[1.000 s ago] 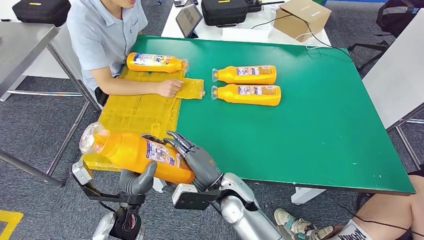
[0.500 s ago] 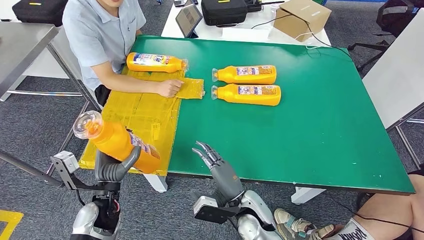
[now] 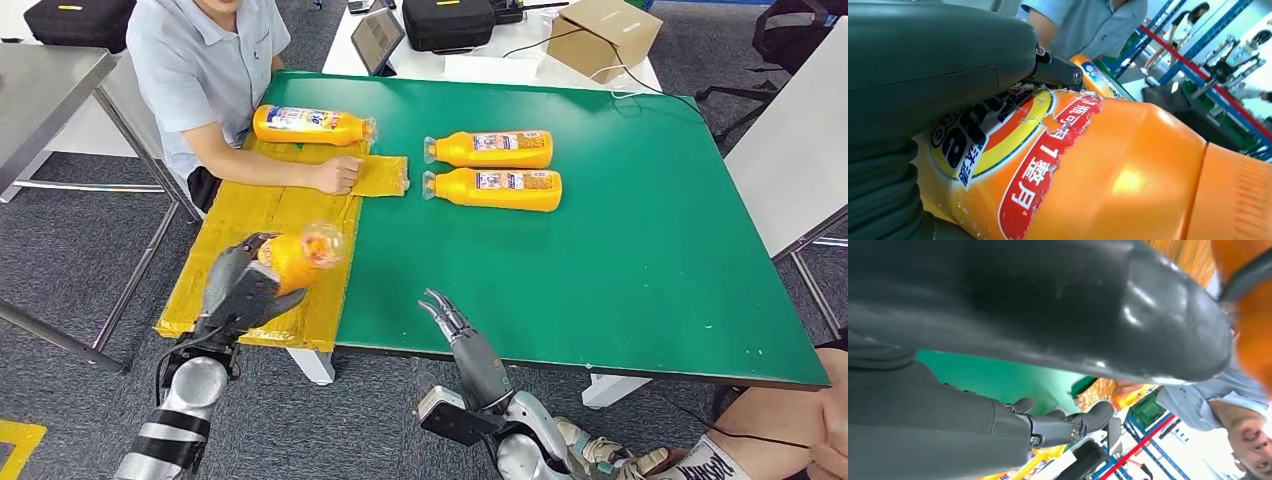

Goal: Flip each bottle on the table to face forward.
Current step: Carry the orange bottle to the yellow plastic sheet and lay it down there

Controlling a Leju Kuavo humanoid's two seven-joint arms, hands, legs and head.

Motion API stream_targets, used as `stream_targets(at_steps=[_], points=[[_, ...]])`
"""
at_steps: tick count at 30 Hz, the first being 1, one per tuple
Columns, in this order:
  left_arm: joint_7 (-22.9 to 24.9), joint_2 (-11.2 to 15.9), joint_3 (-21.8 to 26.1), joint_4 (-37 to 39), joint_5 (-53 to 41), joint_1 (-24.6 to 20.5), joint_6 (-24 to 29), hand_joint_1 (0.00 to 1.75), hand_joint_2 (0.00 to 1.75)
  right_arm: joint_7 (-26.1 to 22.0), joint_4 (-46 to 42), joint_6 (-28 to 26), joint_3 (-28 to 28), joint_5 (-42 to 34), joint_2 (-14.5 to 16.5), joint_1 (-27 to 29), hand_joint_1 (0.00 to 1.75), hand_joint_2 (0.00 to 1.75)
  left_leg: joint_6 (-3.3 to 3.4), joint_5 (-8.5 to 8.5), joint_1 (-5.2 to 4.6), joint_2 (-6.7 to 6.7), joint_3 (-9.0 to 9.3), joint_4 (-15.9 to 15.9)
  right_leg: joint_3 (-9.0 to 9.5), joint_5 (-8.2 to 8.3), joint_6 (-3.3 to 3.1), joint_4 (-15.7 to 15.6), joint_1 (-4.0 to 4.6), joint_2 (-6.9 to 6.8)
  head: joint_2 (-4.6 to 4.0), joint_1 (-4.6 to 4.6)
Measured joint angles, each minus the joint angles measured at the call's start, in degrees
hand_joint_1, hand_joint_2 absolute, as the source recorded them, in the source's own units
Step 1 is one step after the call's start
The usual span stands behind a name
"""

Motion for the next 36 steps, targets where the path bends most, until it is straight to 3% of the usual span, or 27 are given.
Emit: stream_targets(at_steps=[7, 16, 20, 23, 26, 27, 30, 36], points=[[1.0, 1.3, -2.6, 6.4, -7.2, -4.6, -1.4, 1.75, 1.75, -0.4, 0.1, 1.1, -0.5, 0.0, 0.3, -0.3, 0.00, 0.00, 0.00, 0.00, 0.00, -0.04, -0.02, 0.0, -0.03, -0.01, 0.00, 0.0, 0.00, -0.02, 0.00, -0.01], [2.4, 1.7, -8.7, 25.6, -21.2, -16.3, -1.6, 1.75, 1.75, -1.5, 1.6, 3.5, 0.0, -0.8, 1.5, -2.6, 0.00, 0.00, -0.04, 0.07, 0.00, -0.01, 0.01, 0.0, 0.00, 0.03, 0.01, 0.0, 0.00, -0.01, 0.00, -0.01], [3.7, 1.3, -10.9, 34.5, -24.5, -20.8, -1.8, 1.49, 1.75, -1.9, 2.7, 3.6, 0.5, -1.5, 1.8, -3.3, 0.00, 0.00, -0.04, 0.07, 0.00, 0.00, 0.00, 0.0, 0.01, 0.03, 0.01, 0.0, 0.00, -0.01, 0.00, -0.01], [4.9, 0.9, -12.2, 39.5, -26.0, -23.0, -2.0, 1.45, 1.75, -2.1, 3.6, 3.5, 0.7, -1.9, 1.9, -3.8, 0.00, 0.00, -0.04, 0.07, 0.00, -0.01, -0.01, 0.0, 0.01, 0.02, 0.02, 0.0, 0.00, -0.01, 0.00, -0.01], [5.6, 0.4, -12.8, 43.5, -26.2, -24.7, -2.6, 0.90, 1.75, -2.2, 4.3, 3.5, 0.7, -2.1, 2.1, -4.3, 0.00, 0.00, -0.05, 0.07, 0.00, -0.02, -0.02, 0.0, 0.00, 0.02, 0.02, 0.0, 0.00, -0.01, 0.00, 0.00], [5.7, 0.2, -12.9, 44.5, -26.2, -25.2, -2.7, 0.55, 1.75, -2.2, 4.6, 3.5, 0.8, -2.1, 2.1, -4.5, 0.00, 0.00, -0.05, 0.07, 0.00, -0.03, -0.02, 0.0, 0.00, 0.02, 0.02, 0.0, 0.00, -0.02, 0.00, -0.01], [6.3, -0.2, -13.2, 46.7, -26.2, -26.5, -3.4, 0.02, 1.75, -2.2, 5.1, 3.4, 1.0, -2.1, 2.2, -4.8, 0.00, 0.00, -0.05, 0.07, 0.00, -0.04, -0.02, 0.0, 0.02, 0.02, 0.02, 0.0, 0.00, -0.02, 0.00, -0.02], [7.2, -0.9, -13.2, 49.2, -24.1, -28.0, -7.2, 0.00, 1.75, -2.2, 6.2, 2.9, 1.0, -2.5, 2.4, -5.2, 0.00, 0.00, -0.05, 0.07, 0.00, -0.06, 0.05, 0.0, 0.12, 0.02, 0.02, 0.0, 0.00, -0.02, 0.00, -0.01]])
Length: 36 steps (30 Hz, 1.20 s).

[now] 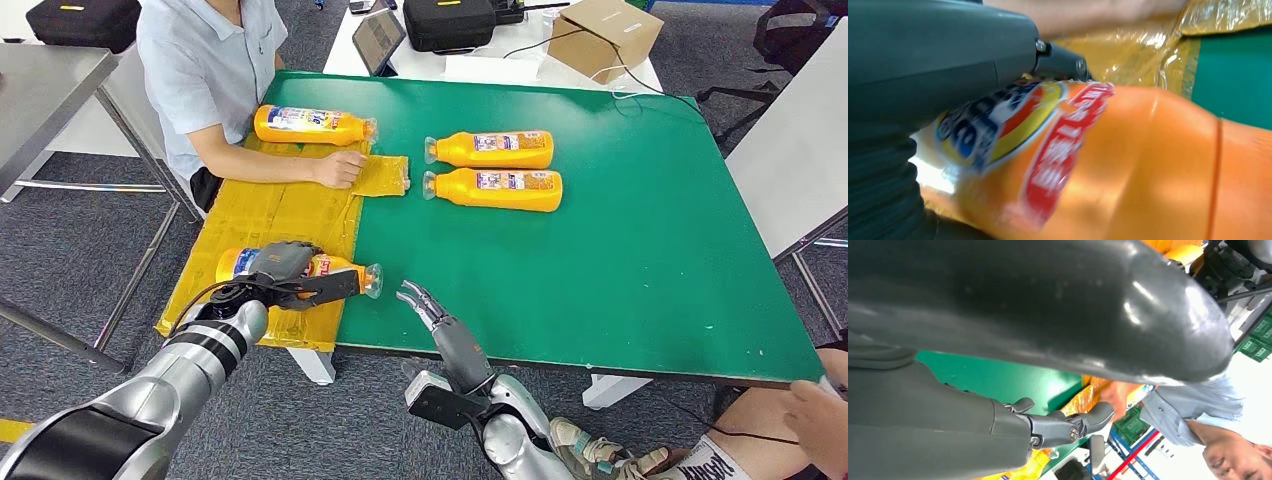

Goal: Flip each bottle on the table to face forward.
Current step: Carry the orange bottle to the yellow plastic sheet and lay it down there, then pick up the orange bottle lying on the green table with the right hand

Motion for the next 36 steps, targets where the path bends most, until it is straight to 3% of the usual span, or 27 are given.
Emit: stream_targets(at_steps=[6, 12, 15, 18, 22, 27, 31, 36], points=[[-1.3, -0.3, 1.0, 0.4, 3.5, -0.3, -2.1, 0.00, 1.75, -0.2, 0.6, -0.5, 0.0, -0.3, 0.1, -0.2, 0.00, 0.00, 0.00, 0.00, 0.00, -0.02, 0.04, 0.0, 0.05, 0.00, 0.00, 0.0, 0.00, -0.01, 0.00, 0.00], [-10.8, -1.5, 10.3, 2.0, 18.6, -1.4, -13.5, 0.00, 1.75, -2.2, 6.2, -2.2, 0.0, -1.5, 0.9, -2.1, 0.00, 0.00, 0.00, 0.00, 0.00, -0.10, 0.24, 0.0, 0.26, 0.00, 0.00, 0.0, 0.00, -0.08, 0.00, 0.00], [-16.3, -1.5, 12.4, 1.3, 27.1, -1.0, -20.5, 0.00, 1.75, -3.7, 7.8, -2.9, 0.1, -2.8, 1.2, -3.0, 0.00, 0.00, 0.00, 0.00, 0.00, -0.09, 0.23, 0.0, 0.26, 0.00, 0.00, 0.0, 0.00, -0.08, 0.00, -0.01], [-18.8, -1.4, 13.1, -1.9, 36.0, 0.6, -23.4, 0.00, 1.75, -4.6, 9.4, -3.7, 0.2, -3.8, 1.3, -3.6, 0.00, 0.00, 0.00, 0.01, 0.00, -0.09, 0.22, 0.0, 0.24, 0.00, 0.00, 0.0, 0.00, -0.07, 0.00, 0.00], [-21.9, -1.6, 13.1, -12.9, 49.3, 4.9, -19.7, 0.00, 1.75, -4.9, 10.1, -5.2, 0.3, -4.4, 1.2, -3.5, 0.00, 0.00, 0.00, 0.00, 0.00, -0.09, 0.20, 0.0, 0.19, -0.01, 0.00, 0.0, -0.01, -0.07, 0.00, 0.00], [-25.1, -3.6, 11.6, -36.8, 56.0, 13.9, -7.4, 0.00, 1.75, -5.0, 7.9, -7.6, 0.2, -4.3, 0.6, -1.3, 0.00, 0.00, 0.01, -0.02, -0.01, -0.10, -0.02, 0.0, 0.00, -0.03, 0.00, 0.0, -0.03, -0.07, 0.00, 0.01], [-28.7, -5.0, 10.4, -51.0, 59.2, 20.4, 0.3, 0.00, 1.75, -4.8, 4.8, -10.7, -0.3, -2.9, -0.1, 0.6, 0.00, 1.75, 0.01, -0.05, -0.02, -0.03, -0.06, 0.0, -0.06, -0.03, 0.00, 0.0, -0.03, -0.06, 0.00, -0.01], [-34.2, -6.9, 9.4, -66.6, 66.0, 33.5, 8.3, 0.00, 1.75, -0.5, -2.6, -15.9, -3.4, 4.5, -2.4, 4.9, 0.00, 1.75, 0.02, -0.12, -0.03, 0.00, -0.08, 0.0, -0.13, -0.07, -0.01, -0.1, -0.04, -0.03, 0.00, -0.01]])
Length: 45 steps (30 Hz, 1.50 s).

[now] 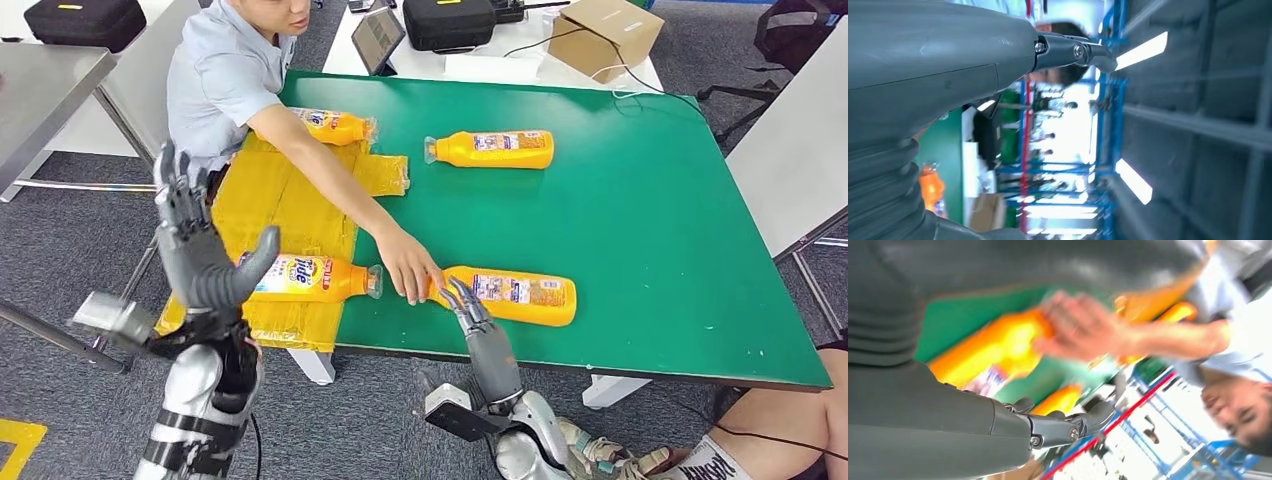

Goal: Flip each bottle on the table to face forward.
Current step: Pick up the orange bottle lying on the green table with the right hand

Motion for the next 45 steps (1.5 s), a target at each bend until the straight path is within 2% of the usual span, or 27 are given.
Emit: stream_targets(at_steps=[5, 10, 17, 25, 34, 40, 45], points=[[-0.9, -0.5, -2.1, -6.3, -1.3, 10.2, -2.8, 0.00, 1.75, 4.8, -3.1, -0.1, -5.4, 9.4, -4.3, 2.7, 0.00, 1.75, 0.08, -0.06, -0.06, -0.03, -0.04, 0.0, -0.03, -0.02, 0.01, -0.1, -0.06, -0.01, 0.00, 0.00], [-1.1, -0.6, -5.5, -6.5, -5.9, 14.4, -4.4, 0.00, 1.75, 5.8, -1.5, -0.3, -10.8, 14.6, -7.7, 2.2, 0.00, 1.75, 0.16, -0.03, -0.12, -0.01, -0.04, 0.0, 0.01, 0.06, 0.06, -0.1, -0.11, -0.01, 0.00, 0.00], [0.0, -0.7, -8.3, -6.2, -5.4, 14.1, -6.4, 0.00, 1.75, 8.5, 6.4, 1.3, -14.4, 17.3, -9.5, -4.8, 0.00, 1.75, 0.17, 0.07, -0.11, 0.04, 0.04, 0.0, 0.06, 0.14, 0.12, 0.0, -0.09, 0.00, 0.00, -0.01], [0.4, -0.8, -9.3, -6.0, -5.2, 13.7, -6.9, 0.00, 1.75, 8.9, 11.5, 1.5, -14.8, 19.0, -9.9, -8.1, 0.00, 1.75, 0.17, 0.06, -0.10, 0.04, 0.01, 0.0, 0.05, 0.11, 0.12, 0.0, -0.09, 0.00, 0.00, -0.02], [0.7, -1.1, -10.2, -4.6, -3.9, 12.1, -7.9, 0.00, 1.75, 10.1, 20.0, 1.4, -13.6, 22.2, -9.3, -15.6, 0.00, 1.75, 0.20, 0.13, -0.10, 0.04, 0.02, 0.0, 0.08, 0.16, 0.15, 0.0, -0.09, 0.00, 0.00, -0.01], [0.8, -1.2, -10.4, -3.7, -3.8, 11.4, -7.8, 0.00, 1.75, 15.0, 26.8, 1.5, -11.6, 26.2, -9.0, -20.7, 0.00, 1.75, 0.18, 0.15, -0.10, 0.04, 0.05, 0.0, 0.09, 0.16, 0.16, 0.0, -0.08, 0.00, 0.00, -0.02], [0.8, -1.2, -10.3, -3.4, -3.8, 11.3, -7.6, 0.00, 1.75, 17.1, 31.3, 1.1, -10.1, 28.4, -9.1, -24.0, 0.00, 1.75, 0.18, 0.14, -0.09, 0.06, 0.05, 0.0, 0.09, 0.16, 0.16, 0.0, -0.09, 0.00, 0.00, -0.01]])
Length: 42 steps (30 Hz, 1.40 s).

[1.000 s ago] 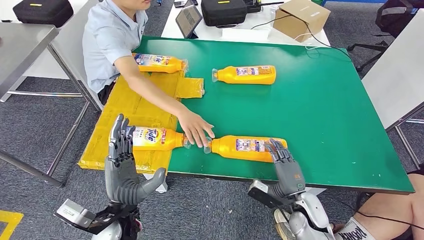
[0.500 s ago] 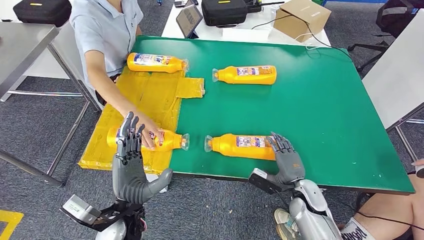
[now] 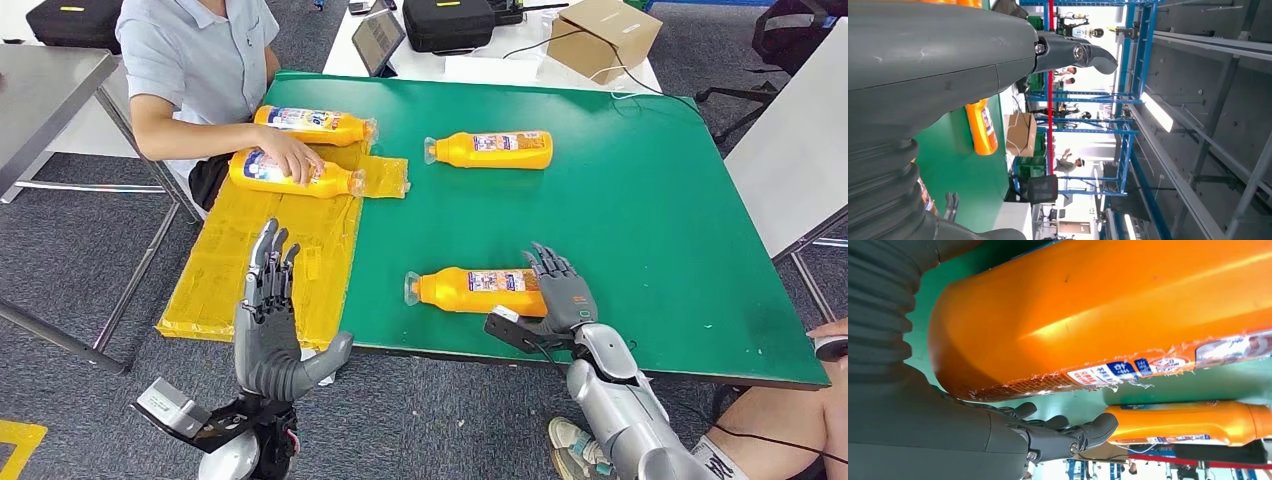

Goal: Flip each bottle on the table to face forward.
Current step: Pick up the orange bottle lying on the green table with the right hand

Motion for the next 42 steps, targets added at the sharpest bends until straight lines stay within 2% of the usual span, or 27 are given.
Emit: stream_targets(at_steps=[8, 9, 13, 14, 18, 29, 34, 42], points=[[-0.2, 0.0, 0.3, 0.1, 0.3, -0.7, 0.7, 0.00, 1.75, -0.2, 4.0, 0.4, 1.5, 0.6, 0.7, -2.9, 0.00, 1.75, 0.00, 0.01, 0.00, -0.01, 0.13, 0.0, 0.14, 0.00, 0.00, 0.0, 0.00, 0.00, 0.00, 0.00], [-0.2, 0.0, 0.4, 0.1, 0.3, -0.7, 0.7, 0.00, 1.75, -0.2, 4.3, 0.6, 1.5, 0.5, 0.8, -3.1, 0.04, 1.75, 0.00, 0.01, 0.00, -0.01, 0.14, 0.0, 0.15, 0.00, 0.00, 0.0, 0.00, 0.00, 0.00, 0.00], [-0.2, 0.0, 0.6, 0.1, 0.4, -0.8, 0.7, 0.00, 1.75, -0.5, 5.4, 2.9, 1.8, -0.1, 1.1, -3.9, 1.69, 1.75, 0.00, 0.00, 0.00, 0.01, 0.19, 0.0, 0.16, 0.00, 0.00, 0.0, 0.00, 0.00, 0.00, 0.00], [-0.3, 0.0, 0.7, 0.1, 0.4, -0.9, 0.7, 0.00, 1.75, -0.6, 5.8, 3.9, 1.9, -0.3, 1.1, -4.2, 1.75, 1.75, 0.00, 0.00, 0.00, 0.02, 0.23, 0.0, 0.18, 0.00, 0.00, 0.0, 0.00, 0.01, 0.00, 0.00], [-0.3, 0.0, 0.8, 0.1, 0.4, -1.1, 0.8, 0.00, 1.75, -0.6, 7.1, 6.8, 2.2, -0.5, 1.1, -5.4, 1.75, 1.75, -0.01, -0.03, 0.00, 0.05, 0.44, 0.0, 0.37, 0.00, -0.01, 0.0, 0.00, 0.04, 0.00, 0.01], [-0.3, 0.0, 1.0, 0.1, 0.4, -1.5, 0.8, 0.00, 1.75, -0.6, 8.9, 7.3, 2.6, -0.5, 1.1, -6.7, 1.75, 1.75, -0.01, -0.02, 0.00, 0.02, 0.55, 0.0, 0.51, 0.00, -0.01, 0.0, 0.00, 0.03, 0.00, 0.00], [-0.3, 0.0, 1.2, 0.1, 0.5, -1.5, 0.8, 0.00, 1.75, -0.6, 9.4, 9.4, 2.6, -1.0, 1.1, -7.3, 1.75, 1.75, -0.01, -0.03, 0.00, 0.02, 0.61, 0.0, 0.53, -0.01, -0.01, 0.0, 0.01, 0.03, 0.00, 0.01], [0.6, 0.0, 1.5, 0.4, -0.7, -1.7, 1.7, 0.00, 1.75, -2.8, 9.8, 13.9, 2.6, -5.7, 0.5, -8.2, 1.75, 1.75, -0.01, -0.05, 0.00, 0.05, 0.83, 0.0, 0.71, -0.02, -0.02, 0.0, 0.01, 0.03, 0.00, 0.01]])
